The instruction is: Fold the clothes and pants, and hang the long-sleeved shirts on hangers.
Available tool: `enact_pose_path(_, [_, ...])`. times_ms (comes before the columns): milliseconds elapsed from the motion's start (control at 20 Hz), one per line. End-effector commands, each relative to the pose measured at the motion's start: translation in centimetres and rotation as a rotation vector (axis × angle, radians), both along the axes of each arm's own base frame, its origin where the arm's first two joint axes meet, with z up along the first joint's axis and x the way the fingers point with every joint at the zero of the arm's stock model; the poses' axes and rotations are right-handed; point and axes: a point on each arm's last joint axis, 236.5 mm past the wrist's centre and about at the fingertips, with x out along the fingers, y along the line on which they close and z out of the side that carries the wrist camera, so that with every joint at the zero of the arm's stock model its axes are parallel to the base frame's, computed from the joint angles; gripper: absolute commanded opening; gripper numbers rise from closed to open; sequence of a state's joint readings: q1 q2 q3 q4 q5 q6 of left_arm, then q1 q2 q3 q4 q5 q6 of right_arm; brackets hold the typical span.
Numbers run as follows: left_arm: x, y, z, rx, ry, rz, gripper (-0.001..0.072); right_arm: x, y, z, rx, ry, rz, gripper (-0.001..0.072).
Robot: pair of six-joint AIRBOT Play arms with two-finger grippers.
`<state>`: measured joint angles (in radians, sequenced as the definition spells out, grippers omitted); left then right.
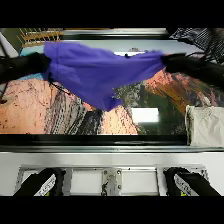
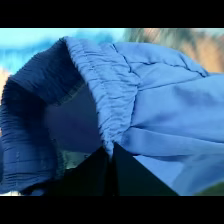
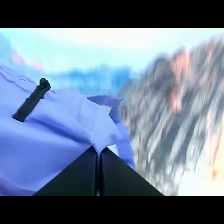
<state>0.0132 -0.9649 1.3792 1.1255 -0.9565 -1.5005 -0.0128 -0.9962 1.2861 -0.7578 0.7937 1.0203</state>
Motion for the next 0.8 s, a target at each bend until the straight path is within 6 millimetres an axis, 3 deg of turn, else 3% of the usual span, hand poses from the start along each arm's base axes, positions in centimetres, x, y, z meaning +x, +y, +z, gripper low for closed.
enact_pose_path(0, [-8.1, -1.9, 10.3, 0.001, -0.262, -0.059, 0.0012, -6.9, -0.3, 11.6, -0.017, -0.285, -0.012, 0.0003])
enact_pose_path(100, [-12.2, -3.3, 12.4, -0.003, -0.324, -0.117, 0.0012, -9.7, -1.0, 14.4, -0.040, -0.383, -0.049, 0.0003])
enact_pose_path(250, [-16.6, -4.9, 13.3, -0.104, -0.317, -0.163, 0.0011, -12.4, -1.8, 16.6, -0.073, -0.468, -0.087, 0.0003])
enact_pose_path(300, [-17.2, -5.2, 12.6, -0.151, -0.289, -0.166, 0.0011, -12.8, -1.9, 17.1, -0.070, -0.483, -0.092, 0.0003])
enact_pose_path(400, [-17.3, -6.0, 9.1, -0.233, -0.164, -0.160, 0.0011, -12.8, -2.0, 17.3, -0.063, -0.487, -0.097, 0.0003])
enact_pose_path(500, [-16.2, -6.6, 4.4, -0.283, -0.030, -0.132, 0.0011, -11.3, -2.0, 16.3, -0.062, -0.453, -0.095, 0.0002])
enact_pose_path(600, [-13.0, -6.4, 0.2, -0.286, 0.045, -0.078, 0.0011, -8.1, -2.0, 13.9, -0.031, -0.363, -0.096, 0.0002])
enact_pose_path(750, [-6.4, -4.7, -6.8, -0.252, 0.177, 0.043, 0.0011, -0.8, -2.1, 7.1, -0.026, -0.178, -0.098, 0.0002])
